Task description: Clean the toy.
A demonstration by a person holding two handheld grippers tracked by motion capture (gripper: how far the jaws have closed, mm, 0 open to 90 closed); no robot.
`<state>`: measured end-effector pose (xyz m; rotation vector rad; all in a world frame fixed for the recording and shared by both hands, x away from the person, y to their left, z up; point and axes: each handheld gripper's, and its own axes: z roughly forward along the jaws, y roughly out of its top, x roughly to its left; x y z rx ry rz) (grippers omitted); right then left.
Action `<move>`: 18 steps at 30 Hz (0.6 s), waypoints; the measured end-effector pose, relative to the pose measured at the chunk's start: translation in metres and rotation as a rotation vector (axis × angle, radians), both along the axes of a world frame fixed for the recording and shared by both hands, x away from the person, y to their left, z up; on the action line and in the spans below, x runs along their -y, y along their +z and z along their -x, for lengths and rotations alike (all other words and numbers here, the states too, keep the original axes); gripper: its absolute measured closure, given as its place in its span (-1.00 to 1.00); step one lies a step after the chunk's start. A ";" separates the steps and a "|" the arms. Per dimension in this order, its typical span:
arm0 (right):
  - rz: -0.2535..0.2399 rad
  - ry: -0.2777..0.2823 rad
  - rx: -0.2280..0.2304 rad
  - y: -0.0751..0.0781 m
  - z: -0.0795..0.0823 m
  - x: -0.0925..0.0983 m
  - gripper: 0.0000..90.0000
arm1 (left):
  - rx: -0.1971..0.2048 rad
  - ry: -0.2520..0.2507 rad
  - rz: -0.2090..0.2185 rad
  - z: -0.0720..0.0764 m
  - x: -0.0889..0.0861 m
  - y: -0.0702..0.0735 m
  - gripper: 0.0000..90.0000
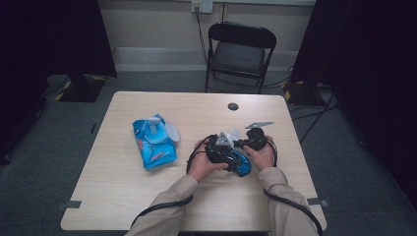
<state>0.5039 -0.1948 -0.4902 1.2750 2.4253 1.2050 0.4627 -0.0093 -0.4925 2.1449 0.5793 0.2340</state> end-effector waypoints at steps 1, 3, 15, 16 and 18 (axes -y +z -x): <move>-0.008 0.011 -0.003 -0.001 -0.002 -0.003 0.92 | -0.005 0.000 -0.004 0.000 0.001 0.001 -0.85; 0.006 0.023 -0.003 -0.003 -0.005 -0.010 0.91 | -0.011 0.000 0.000 0.001 0.003 0.001 -0.85; 0.033 0.069 -0.034 -0.007 -0.003 -0.009 0.93 | -0.015 0.031 0.013 0.000 0.002 0.001 -0.81; 0.041 0.079 -0.034 -0.006 -0.003 -0.008 0.93 | -0.016 0.037 0.013 0.000 0.002 0.001 -0.81; 0.051 0.087 -0.038 -0.005 -0.001 -0.005 0.93 | -0.025 0.041 0.009 0.001 0.003 0.002 -0.80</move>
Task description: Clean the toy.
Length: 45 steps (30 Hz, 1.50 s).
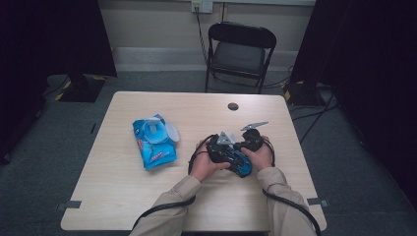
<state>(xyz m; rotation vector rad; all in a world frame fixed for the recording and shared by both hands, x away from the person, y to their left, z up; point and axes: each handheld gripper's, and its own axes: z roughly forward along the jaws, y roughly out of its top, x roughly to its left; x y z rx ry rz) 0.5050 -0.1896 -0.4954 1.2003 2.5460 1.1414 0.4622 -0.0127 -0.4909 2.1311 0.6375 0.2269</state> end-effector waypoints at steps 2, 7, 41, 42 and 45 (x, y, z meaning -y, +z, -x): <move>0.005 0.009 -0.003 0.001 0.002 0.003 0.93 | 0.000 0.000 -0.009 -0.001 0.001 0.001 -0.80; -0.014 0.026 -0.010 0.000 0.008 0.015 0.93 | -0.009 0.003 -0.015 -0.001 0.002 0.002 -0.80; -0.038 0.027 -0.004 -0.002 0.050 0.069 0.93 | -0.002 0.009 -0.026 0.003 0.008 0.002 -0.80; -0.037 0.027 -0.002 -0.002 0.052 0.070 0.93 | -0.004 0.009 -0.025 0.003 0.008 0.002 -0.80; -0.028 0.019 0.010 -0.002 0.056 0.070 0.93 | -0.005 0.005 -0.030 0.004 0.009 0.003 -0.80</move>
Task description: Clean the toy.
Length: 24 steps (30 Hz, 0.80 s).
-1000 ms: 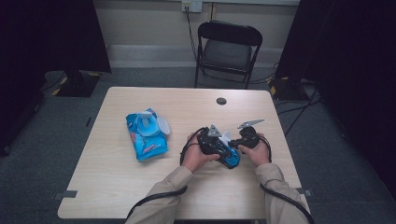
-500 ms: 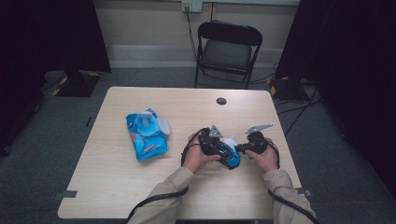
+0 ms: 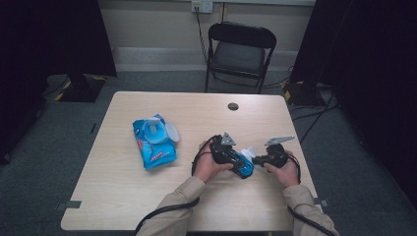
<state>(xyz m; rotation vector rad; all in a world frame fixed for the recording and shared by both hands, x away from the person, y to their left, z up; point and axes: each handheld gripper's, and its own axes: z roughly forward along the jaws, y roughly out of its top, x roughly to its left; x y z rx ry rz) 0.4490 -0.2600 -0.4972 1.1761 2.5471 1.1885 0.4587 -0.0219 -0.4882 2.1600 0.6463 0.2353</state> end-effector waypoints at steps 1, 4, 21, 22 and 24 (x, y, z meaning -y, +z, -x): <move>0.002 -0.003 0.002 0.000 0.001 0.000 0.93 | -0.002 0.000 0.000 0.000 0.000 0.000 -0.80; 0.010 -0.007 0.009 0.000 0.005 0.002 0.93 | -0.001 0.001 -0.001 0.001 0.001 0.000 -0.80; 0.039 -0.005 0.016 0.007 0.026 0.018 0.93 | 0.006 -0.009 -0.010 0.002 0.005 0.000 -0.80; 0.033 -0.020 0.031 0.010 0.027 0.020 0.93 | 0.007 -0.009 -0.009 0.002 0.005 0.000 -0.80; 0.009 -0.044 0.061 0.015 0.027 0.024 0.93 | 0.010 -0.010 -0.012 0.002 0.006 0.000 -0.80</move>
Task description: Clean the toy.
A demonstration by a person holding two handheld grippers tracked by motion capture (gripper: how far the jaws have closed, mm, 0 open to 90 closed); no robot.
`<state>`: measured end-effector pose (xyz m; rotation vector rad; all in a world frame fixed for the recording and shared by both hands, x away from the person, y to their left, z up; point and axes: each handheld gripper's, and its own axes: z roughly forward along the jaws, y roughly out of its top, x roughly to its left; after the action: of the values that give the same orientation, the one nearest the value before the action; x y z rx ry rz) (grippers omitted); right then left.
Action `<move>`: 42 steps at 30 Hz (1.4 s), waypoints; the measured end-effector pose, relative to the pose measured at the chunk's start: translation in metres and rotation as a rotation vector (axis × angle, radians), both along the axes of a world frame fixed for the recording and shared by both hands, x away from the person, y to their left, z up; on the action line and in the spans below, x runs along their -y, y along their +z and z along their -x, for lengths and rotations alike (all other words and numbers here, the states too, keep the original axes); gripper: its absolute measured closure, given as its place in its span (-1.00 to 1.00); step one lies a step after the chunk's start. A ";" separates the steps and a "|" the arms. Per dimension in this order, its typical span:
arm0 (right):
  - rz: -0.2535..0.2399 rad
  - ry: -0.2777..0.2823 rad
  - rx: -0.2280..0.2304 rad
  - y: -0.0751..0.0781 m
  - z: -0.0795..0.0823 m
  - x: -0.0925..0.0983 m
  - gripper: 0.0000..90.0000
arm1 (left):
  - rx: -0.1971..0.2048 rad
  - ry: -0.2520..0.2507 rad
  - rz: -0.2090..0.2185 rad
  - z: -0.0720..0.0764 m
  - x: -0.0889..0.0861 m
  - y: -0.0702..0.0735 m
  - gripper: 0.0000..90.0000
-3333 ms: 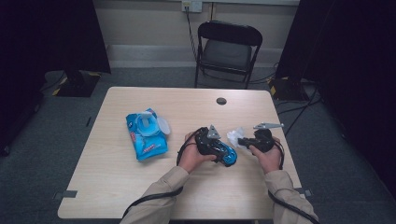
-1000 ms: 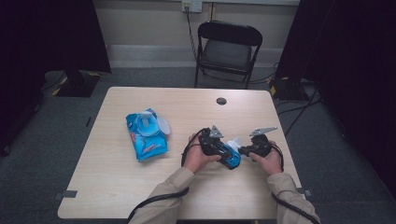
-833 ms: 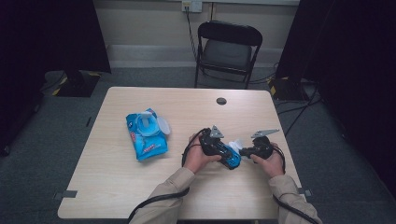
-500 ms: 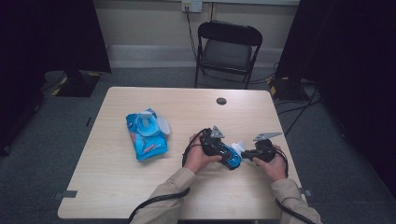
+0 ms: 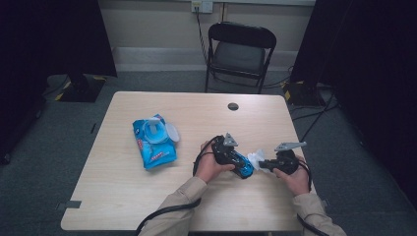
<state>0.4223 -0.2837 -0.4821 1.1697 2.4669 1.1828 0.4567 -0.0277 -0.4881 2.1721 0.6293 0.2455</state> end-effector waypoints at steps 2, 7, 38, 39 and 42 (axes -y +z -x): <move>0.003 -0.027 0.027 0.007 -0.002 0.001 0.93 | 0.002 -0.004 -0.002 0.000 0.001 0.000 -0.80; -0.015 -0.066 0.071 0.017 -0.018 -0.005 0.93 | 0.006 -0.002 -0.007 0.002 0.003 0.000 -0.80; 0.112 0.080 0.046 -0.013 -0.072 -0.093 0.93 | 0.011 0.000 0.014 0.001 -0.001 -0.002 -0.79; 0.112 0.080 0.044 -0.013 -0.072 -0.092 0.93 | 0.012 0.001 0.014 0.001 -0.001 -0.002 -0.79; 0.112 0.087 0.042 -0.013 -0.071 -0.091 0.93 | 0.010 0.001 0.015 0.000 -0.001 -0.002 -0.79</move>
<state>0.4932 -0.1930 -0.4947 1.0076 2.5391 1.0633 0.4563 -0.0271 -0.4900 2.1546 0.6253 0.2514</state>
